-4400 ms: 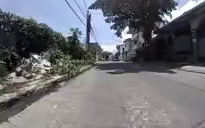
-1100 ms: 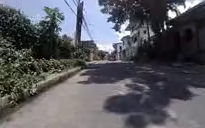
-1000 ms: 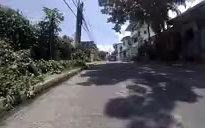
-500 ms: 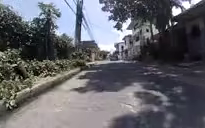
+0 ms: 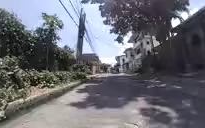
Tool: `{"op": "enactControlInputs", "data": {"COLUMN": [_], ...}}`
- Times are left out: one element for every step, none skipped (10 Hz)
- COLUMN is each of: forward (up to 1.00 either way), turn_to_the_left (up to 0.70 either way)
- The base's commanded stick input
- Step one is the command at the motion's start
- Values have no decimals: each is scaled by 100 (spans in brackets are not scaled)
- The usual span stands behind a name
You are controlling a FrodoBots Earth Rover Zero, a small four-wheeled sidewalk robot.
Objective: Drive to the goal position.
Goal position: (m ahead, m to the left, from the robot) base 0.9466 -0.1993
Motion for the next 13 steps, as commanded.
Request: {"op": "enactControlInputs", "data": {"forward": [100,100,100,100,100,100,100,100,100,88,55,36,18], "turn_to_the_left": [-1,-1,-1,-1,-1,-1,-1,-1,-1,-1,-1,-1,-1]}}
